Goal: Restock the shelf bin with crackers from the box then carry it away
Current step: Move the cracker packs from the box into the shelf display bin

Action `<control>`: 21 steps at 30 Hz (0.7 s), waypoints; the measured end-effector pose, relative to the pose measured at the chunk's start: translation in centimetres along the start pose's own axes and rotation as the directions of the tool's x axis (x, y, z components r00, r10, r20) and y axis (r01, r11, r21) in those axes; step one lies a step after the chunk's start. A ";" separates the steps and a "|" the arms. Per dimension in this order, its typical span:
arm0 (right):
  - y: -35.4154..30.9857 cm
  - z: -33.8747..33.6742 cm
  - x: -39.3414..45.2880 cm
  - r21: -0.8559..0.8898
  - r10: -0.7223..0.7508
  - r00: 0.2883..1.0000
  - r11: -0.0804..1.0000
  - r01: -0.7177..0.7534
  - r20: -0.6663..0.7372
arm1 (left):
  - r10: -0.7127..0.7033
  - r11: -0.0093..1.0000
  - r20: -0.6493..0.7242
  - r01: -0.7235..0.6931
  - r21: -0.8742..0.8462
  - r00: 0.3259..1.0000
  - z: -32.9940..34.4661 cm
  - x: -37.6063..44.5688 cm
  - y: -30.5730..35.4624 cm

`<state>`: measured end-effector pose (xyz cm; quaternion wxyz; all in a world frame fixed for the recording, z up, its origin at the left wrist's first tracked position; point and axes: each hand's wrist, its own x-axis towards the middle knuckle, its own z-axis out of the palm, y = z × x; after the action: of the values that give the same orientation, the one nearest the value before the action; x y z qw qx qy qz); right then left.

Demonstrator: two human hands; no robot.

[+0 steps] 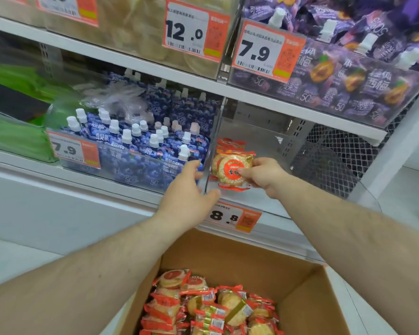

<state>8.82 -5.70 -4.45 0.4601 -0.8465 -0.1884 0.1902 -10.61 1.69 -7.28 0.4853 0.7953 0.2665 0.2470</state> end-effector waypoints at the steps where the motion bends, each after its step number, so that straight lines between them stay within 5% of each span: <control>1: 0.1 0.6 0.8 -0.003 0.002 1.000 1.000 -0.002 0.007 | -0.014 0.999 0.009 0.014 -0.029 1.000 0.1 0.1 -0.1; 13: 0.8 4.1 4.5 -0.344 0.026 0.998 0.938 -0.045 -0.060 | 0.006 0.997 -0.027 -0.008 -0.076 1.000 0.5 -0.2 0.0; 17: 0.6 4.1 4.7 -0.316 0.076 0.996 0.945 -0.086 -0.042 | 0.041 0.998 -0.007 -0.041 -0.048 0.999 0.3 -0.5 0.5; 21: 0.7 2.5 4.0 -0.197 0.121 0.992 0.974 -0.110 0.045 | 0.176 0.964 -0.022 -0.167 0.208 0.984 0.4 -0.8 0.5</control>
<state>11.08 -2.25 -6.89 0.3578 -0.8912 -0.1695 0.2215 -10.81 0.71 -7.14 0.3720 0.8561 0.2304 0.2750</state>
